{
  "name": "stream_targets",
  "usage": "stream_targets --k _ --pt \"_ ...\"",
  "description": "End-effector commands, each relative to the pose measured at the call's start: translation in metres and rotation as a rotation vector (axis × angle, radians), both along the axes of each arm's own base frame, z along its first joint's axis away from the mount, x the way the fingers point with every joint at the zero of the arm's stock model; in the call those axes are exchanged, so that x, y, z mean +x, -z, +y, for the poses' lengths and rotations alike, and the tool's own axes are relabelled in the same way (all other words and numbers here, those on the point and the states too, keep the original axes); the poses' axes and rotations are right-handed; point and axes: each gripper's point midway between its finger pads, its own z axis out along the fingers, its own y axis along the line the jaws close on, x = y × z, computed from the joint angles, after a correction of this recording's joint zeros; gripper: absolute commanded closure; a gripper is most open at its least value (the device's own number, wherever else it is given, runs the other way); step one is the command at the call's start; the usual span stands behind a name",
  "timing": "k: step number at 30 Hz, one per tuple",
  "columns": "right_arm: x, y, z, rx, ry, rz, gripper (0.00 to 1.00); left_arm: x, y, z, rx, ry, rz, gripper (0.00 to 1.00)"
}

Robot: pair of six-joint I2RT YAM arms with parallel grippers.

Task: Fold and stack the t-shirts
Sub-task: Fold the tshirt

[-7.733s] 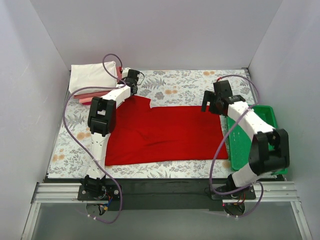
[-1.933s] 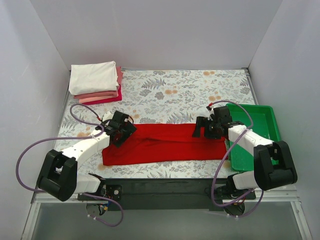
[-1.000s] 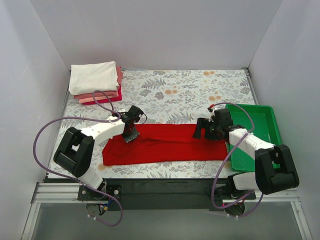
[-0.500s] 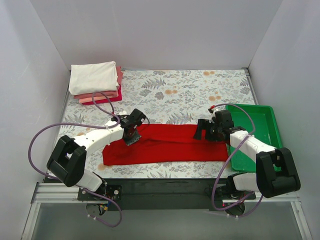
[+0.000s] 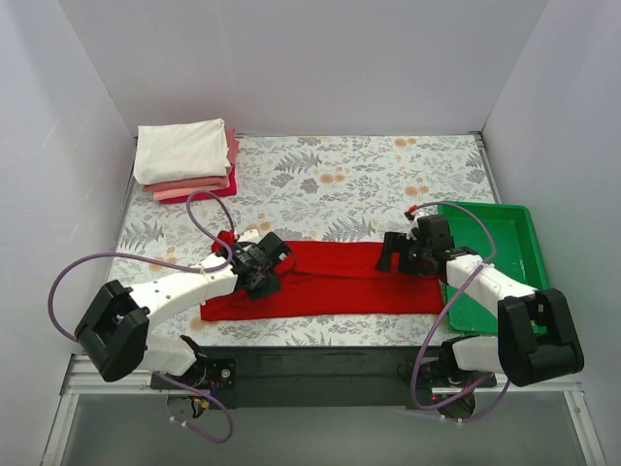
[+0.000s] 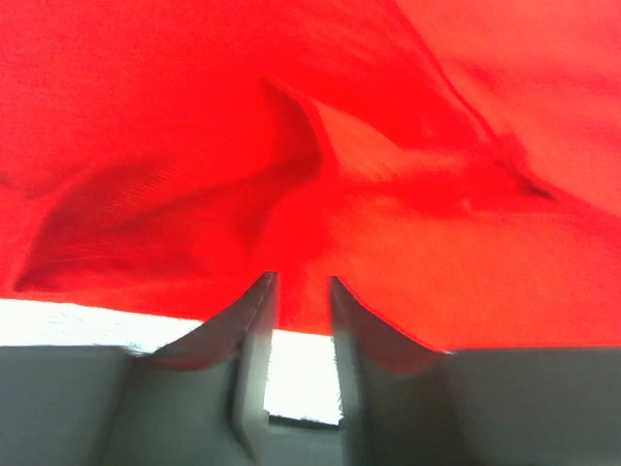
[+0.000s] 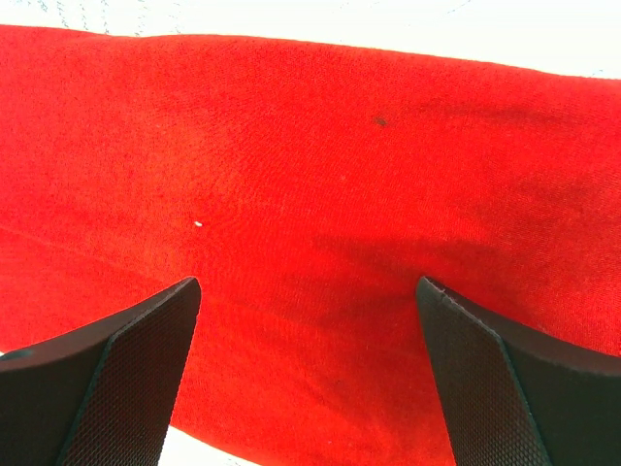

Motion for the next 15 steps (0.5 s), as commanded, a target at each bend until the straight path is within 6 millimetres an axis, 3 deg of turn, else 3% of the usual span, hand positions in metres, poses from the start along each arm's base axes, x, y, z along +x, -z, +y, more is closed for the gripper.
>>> stream_targets --k 1,3,6,7,8,10,14,15 --pt "-0.008 0.007 -0.007 -0.033 0.005 0.020 0.02 -0.006 -0.020 -0.026 -0.092 0.151 -0.062 0.68" --pt "-0.007 0.006 -0.007 -0.035 0.005 0.018 0.02 -0.012 -0.027 -0.032 -0.100 0.195 -0.072 0.57" --pt "-0.004 0.004 -0.006 -0.032 0.006 0.011 0.02 -0.016 -0.041 -0.037 -0.138 0.237 -0.099 0.52" --pt "-0.002 0.002 -0.005 -0.029 0.005 0.006 0.02 -0.015 -0.046 -0.036 -0.144 0.233 -0.119 0.47" --pt "-0.001 0.001 -0.005 -0.030 0.004 0.003 0.02 -0.012 -0.053 -0.032 -0.149 0.205 -0.149 0.40" --pt "-0.001 -0.001 -0.004 -0.025 0.003 0.002 0.02 0.001 -0.061 -0.016 -0.082 0.119 -0.215 0.12" --pt "0.000 -0.003 -0.004 -0.024 0.003 0.001 0.02 0.041 -0.069 0.002 -0.034 -0.037 -0.288 0.10" --pt "-0.001 -0.002 -0.004 -0.025 0.000 0.005 0.02 0.054 -0.063 -0.003 -0.043 -0.022 -0.284 0.10"
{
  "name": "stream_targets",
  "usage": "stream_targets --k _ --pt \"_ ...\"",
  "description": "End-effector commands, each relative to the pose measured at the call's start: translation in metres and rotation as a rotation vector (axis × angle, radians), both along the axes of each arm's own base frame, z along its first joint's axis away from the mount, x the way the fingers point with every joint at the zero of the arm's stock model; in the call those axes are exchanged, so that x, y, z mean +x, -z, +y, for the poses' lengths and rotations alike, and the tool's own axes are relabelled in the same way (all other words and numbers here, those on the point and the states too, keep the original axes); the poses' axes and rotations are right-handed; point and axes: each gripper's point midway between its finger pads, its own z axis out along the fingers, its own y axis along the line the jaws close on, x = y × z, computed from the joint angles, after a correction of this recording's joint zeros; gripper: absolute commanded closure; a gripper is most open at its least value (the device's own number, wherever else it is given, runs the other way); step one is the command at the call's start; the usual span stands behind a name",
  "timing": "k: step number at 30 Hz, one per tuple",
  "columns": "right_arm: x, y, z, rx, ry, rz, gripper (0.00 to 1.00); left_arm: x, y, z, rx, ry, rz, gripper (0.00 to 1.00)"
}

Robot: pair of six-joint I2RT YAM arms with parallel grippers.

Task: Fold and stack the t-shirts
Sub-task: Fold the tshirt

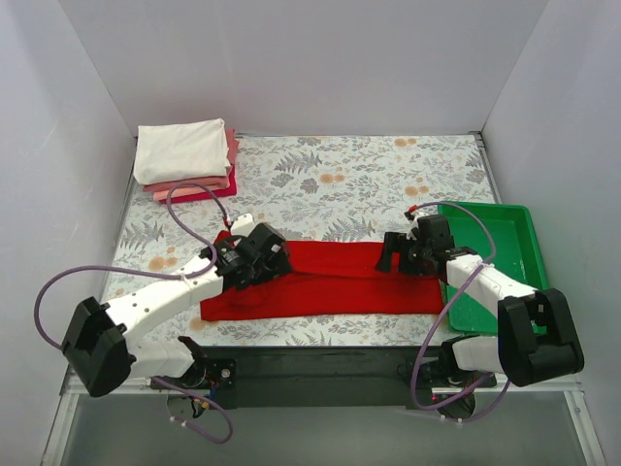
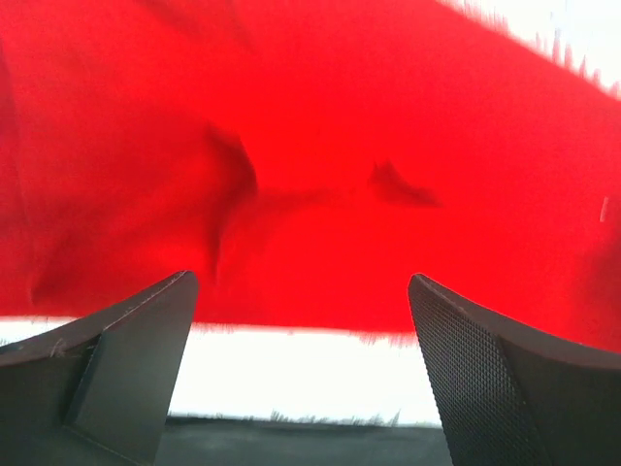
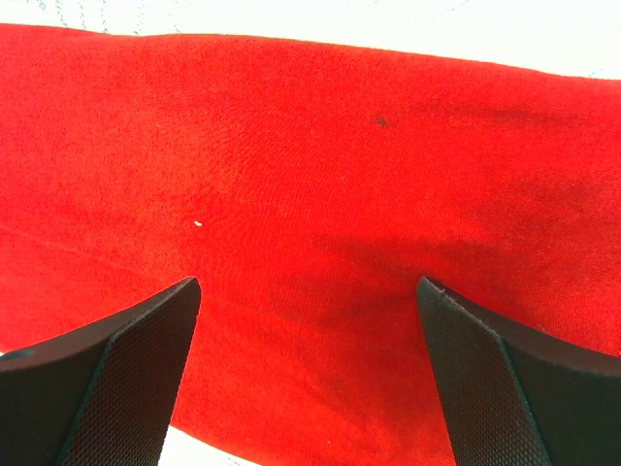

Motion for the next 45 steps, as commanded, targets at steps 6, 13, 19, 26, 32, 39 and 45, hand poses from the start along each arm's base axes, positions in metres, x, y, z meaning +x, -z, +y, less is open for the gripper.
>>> stream_targets --k 6,13,19,26,32,39,45 --pt "-0.006 0.005 -0.004 -0.028 -0.003 0.030 0.02 0.108 0.004 0.011 -0.001 -0.138 -0.103 0.08" --pt "-0.008 0.008 -0.007 -0.038 0.001 0.035 0.02 0.106 0.052 0.001 0.059 -0.089 0.038 0.07" --pt "-0.011 0.010 -0.007 -0.041 -0.003 0.040 0.02 0.079 0.075 -0.001 0.024 -0.026 0.116 0.07" --pt "-0.010 0.013 -0.010 -0.053 0.007 0.046 0.02 0.048 0.059 -0.010 -0.008 0.035 0.100 0.07" --pt "-0.009 0.010 -0.010 -0.055 0.012 0.033 0.02 0.025 0.058 -0.002 0.045 -0.006 0.125 0.07" --pt "-0.010 0.009 -0.010 -0.052 0.004 0.030 0.02 -0.001 0.062 -0.024 0.012 0.089 0.172 0.07" --pt "-0.011 0.009 -0.010 -0.051 0.003 0.025 0.02 -0.037 0.058 -0.053 -0.045 0.220 0.207 0.07"
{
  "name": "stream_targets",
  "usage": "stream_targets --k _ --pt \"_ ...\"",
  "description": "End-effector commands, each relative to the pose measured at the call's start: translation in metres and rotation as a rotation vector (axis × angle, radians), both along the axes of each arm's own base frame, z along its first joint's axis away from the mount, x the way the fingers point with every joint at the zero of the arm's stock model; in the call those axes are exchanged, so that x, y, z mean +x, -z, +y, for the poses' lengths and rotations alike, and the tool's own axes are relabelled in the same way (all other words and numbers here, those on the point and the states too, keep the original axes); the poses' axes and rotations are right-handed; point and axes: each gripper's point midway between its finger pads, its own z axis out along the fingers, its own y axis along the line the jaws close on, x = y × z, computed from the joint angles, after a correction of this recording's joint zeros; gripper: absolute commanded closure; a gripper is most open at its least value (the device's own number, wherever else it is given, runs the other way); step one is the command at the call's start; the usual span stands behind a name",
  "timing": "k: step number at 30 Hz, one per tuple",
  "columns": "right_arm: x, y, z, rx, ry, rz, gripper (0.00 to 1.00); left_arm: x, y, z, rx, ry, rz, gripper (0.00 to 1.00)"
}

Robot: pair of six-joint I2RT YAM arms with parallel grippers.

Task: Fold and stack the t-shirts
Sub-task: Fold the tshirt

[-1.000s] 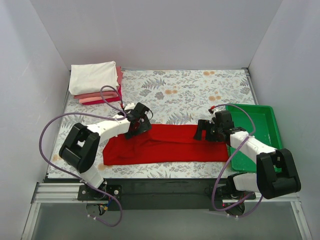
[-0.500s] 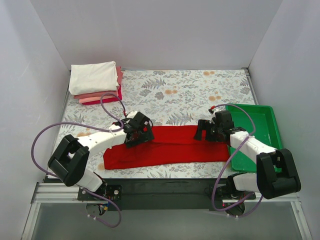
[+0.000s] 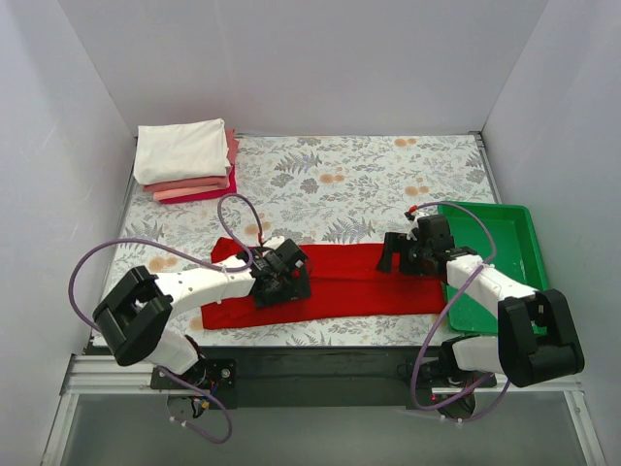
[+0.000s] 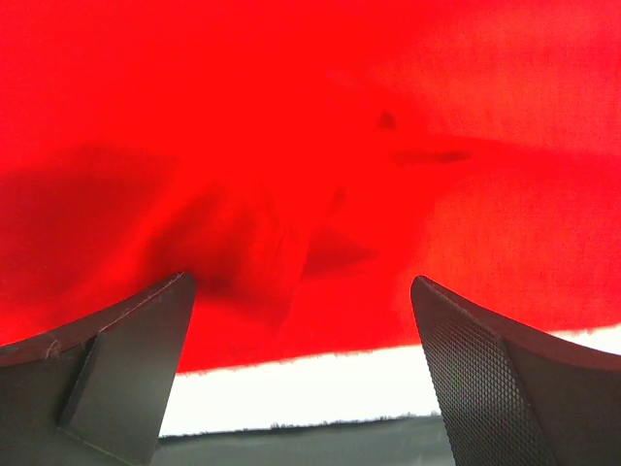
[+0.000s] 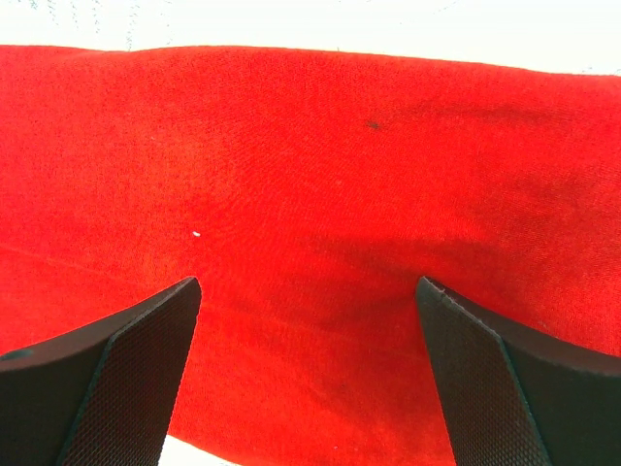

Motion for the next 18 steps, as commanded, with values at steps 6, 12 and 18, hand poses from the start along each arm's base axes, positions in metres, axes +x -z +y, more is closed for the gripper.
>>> stream_targets --k 6,12,18 --pt "-0.012 0.006 -0.008 -0.037 -0.004 0.018 0.02 -0.036 -0.031 -0.021 -0.087 0.113 -0.021 0.06" --pt "-0.006 -0.006 -0.004 -0.022 -0.018 -0.022 0.02 -0.010 -0.055 0.006 0.018 -0.060 -0.143 0.06" --pt "0.008 -0.022 -0.001 -0.023 -0.039 -0.074 0.02 0.028 -0.053 0.028 -0.063 -0.238 -0.122 0.05"
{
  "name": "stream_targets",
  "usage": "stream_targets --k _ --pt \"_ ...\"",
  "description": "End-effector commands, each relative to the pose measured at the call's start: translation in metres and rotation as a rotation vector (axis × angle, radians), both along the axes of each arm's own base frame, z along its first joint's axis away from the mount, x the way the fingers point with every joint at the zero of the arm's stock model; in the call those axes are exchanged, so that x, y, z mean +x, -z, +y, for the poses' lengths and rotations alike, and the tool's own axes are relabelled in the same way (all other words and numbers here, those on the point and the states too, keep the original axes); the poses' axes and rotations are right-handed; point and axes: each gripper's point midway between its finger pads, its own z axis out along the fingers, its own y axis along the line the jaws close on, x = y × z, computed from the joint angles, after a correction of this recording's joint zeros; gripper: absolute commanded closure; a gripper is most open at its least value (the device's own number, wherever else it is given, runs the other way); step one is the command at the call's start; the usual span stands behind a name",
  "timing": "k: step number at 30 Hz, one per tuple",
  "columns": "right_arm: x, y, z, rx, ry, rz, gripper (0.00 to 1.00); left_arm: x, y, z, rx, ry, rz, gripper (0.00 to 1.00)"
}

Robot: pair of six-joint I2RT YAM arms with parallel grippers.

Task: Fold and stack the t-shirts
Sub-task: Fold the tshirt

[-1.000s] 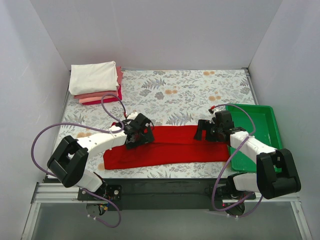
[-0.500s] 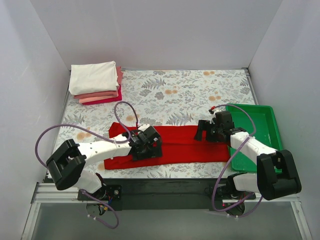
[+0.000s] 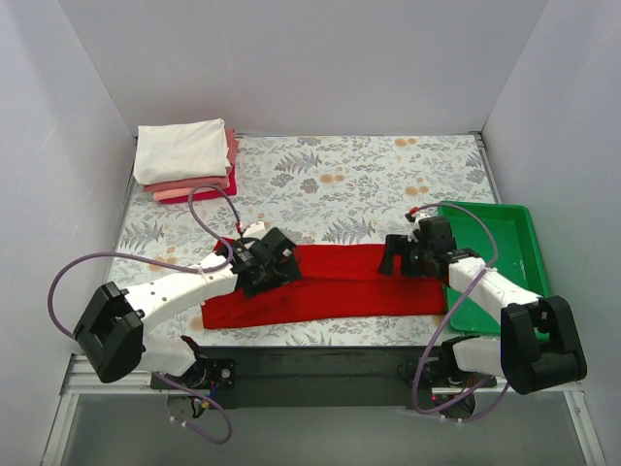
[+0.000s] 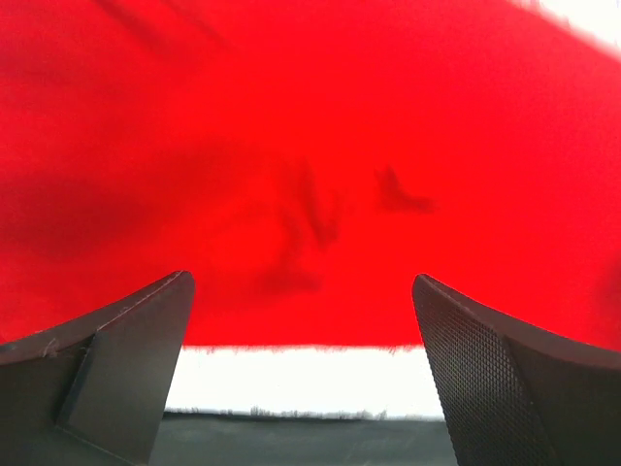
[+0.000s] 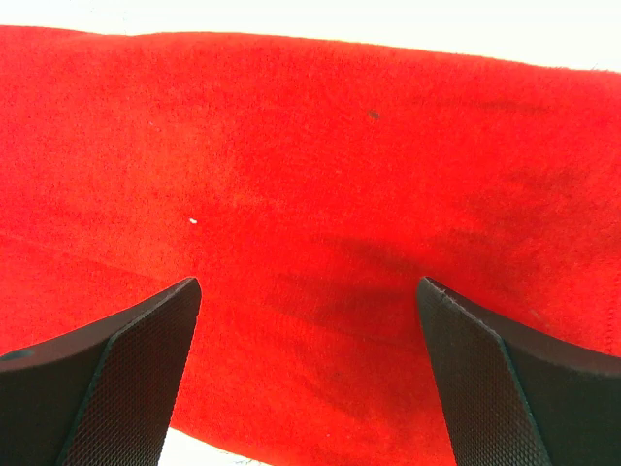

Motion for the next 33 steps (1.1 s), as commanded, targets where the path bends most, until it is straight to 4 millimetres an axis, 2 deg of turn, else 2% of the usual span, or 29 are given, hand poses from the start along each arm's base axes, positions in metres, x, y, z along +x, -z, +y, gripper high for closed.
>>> stream_targets --k 1,2,4,9,14,15,18,20,21,22,23,24,25,26,28,29,30,33 --pt "0.019 -0.021 0.001 -0.015 -0.016 -0.071 0.02 0.033 -0.003 0.031 -0.048 -0.174 -0.018 0.05" --pt "0.021 -0.020 0.000 -0.025 -0.014 -0.071 0.02 0.038 0.002 0.029 -0.079 -0.174 -0.001 0.05" --pt "0.023 -0.014 -0.001 -0.036 -0.020 -0.053 0.02 0.045 0.017 0.044 -0.083 -0.222 0.030 0.05" --pt "0.024 0.000 0.001 -0.043 -0.033 0.004 0.02 0.058 0.046 0.044 -0.073 -0.227 0.095 0.05" --pt "0.007 0.014 0.004 -0.013 -0.018 0.077 0.02 0.074 0.071 0.045 0.010 -0.243 0.171 0.05" --pt "-0.004 0.018 0.003 -0.005 -0.013 0.106 0.02 0.077 0.076 0.044 0.022 -0.236 0.182 0.05" --pt "-0.030 0.020 0.014 0.090 -0.027 0.159 0.02 0.106 0.083 0.021 -0.013 -0.184 0.165 0.05" --pt "-0.047 0.017 0.023 0.154 -0.043 0.184 0.02 0.139 0.090 -0.002 -0.025 -0.134 0.146 0.05" --pt "-0.051 0.009 0.028 0.183 -0.054 0.161 0.02 0.155 0.090 -0.011 -0.028 -0.121 0.129 0.05" --pt "-0.064 0.013 0.029 0.199 -0.061 0.180 0.02 0.167 0.097 -0.018 -0.022 -0.110 0.132 0.04" --pt "-0.071 0.008 0.035 0.240 -0.071 0.190 0.02 0.195 0.101 -0.039 -0.037 -0.064 0.123 0.04" --pt "-0.076 0.001 0.039 0.260 -0.089 0.167 0.02 0.207 0.109 -0.049 -0.046 -0.034 0.129 0.04" --pt "-0.086 0.003 0.041 0.268 -0.091 0.182 0.02 0.218 0.112 -0.061 -0.062 -0.011 0.132 0.04" --pt "-0.095 0.002 0.045 0.282 -0.110 0.199 0.02 0.244 0.117 -0.080 -0.078 0.025 0.122 0.04" --pt "-0.112 -0.002 0.055 0.307 -0.139 0.216 0.02 0.271 0.119 -0.096 -0.098 0.039 0.088 0.04" --pt "-0.126 0.003 0.058 0.316 -0.159 0.246 0.02 0.277 0.129 -0.101 -0.095 0.053 0.099 0.04" --pt "-0.139 -0.001 0.067 0.336 -0.197 0.260 0.02 0.303 0.126 -0.119 -0.137 0.068 0.050 0.03" --pt "-0.171 -0.001 0.078 0.344 -0.321 0.292 0.02 0.316 0.130 -0.154 -0.274 0.137 0.052 0.03"
